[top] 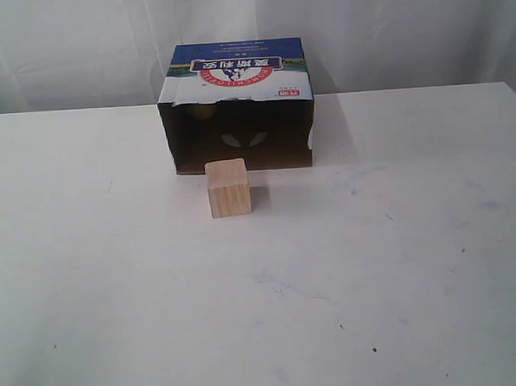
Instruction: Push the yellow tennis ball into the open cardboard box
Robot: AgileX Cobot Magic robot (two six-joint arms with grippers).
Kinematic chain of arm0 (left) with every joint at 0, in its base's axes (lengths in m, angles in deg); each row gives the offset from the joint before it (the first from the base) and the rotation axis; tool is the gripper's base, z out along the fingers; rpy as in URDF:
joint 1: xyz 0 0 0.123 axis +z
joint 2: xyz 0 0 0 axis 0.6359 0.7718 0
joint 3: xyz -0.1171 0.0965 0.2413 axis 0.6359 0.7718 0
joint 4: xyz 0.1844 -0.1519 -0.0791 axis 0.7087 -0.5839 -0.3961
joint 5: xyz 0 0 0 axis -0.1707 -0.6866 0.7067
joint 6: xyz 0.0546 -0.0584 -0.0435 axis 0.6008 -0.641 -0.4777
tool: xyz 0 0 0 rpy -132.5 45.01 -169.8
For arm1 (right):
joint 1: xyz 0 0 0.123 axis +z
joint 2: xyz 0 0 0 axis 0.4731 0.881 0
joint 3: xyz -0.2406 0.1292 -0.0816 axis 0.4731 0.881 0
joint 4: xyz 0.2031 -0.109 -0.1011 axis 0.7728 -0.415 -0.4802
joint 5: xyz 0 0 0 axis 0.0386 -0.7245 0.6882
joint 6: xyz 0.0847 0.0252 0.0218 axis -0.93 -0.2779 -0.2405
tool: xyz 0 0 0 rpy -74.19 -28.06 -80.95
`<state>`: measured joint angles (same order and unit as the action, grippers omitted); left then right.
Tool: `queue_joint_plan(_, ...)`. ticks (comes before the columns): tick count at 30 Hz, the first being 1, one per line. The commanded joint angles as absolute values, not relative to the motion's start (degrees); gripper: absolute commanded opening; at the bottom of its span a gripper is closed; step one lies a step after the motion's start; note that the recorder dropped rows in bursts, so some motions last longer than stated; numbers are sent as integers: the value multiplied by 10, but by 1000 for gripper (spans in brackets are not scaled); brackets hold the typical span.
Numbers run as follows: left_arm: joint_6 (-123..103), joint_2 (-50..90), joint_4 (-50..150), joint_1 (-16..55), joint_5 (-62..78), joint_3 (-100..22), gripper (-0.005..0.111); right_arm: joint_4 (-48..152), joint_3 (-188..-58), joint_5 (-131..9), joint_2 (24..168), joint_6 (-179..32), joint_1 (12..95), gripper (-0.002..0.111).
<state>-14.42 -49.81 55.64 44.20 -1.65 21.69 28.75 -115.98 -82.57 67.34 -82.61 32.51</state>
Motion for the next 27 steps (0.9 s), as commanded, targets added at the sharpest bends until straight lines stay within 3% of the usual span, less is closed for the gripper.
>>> queue_joint_plan(1,-144,-501,554,439,-14,217,0,288,-1030,-779,552,-830,322,0)
queue_joint_plan(5,-144,-501,554,439,-14,217,0,297,-879,-620,468,-830,322,0)
queue_joint_plan(9,-144,-501,554,439,-14,217,0,309,-779,-493,482,-830,322,0)
queue_joint_plan(15,-144,-501,554,439,-14,217,0,343,-728,-447,549,-834,322,0)
queue_joint_plan(27,-144,-501,554,439,-14,217,0,343,-728,-431,554,-833,322,0)
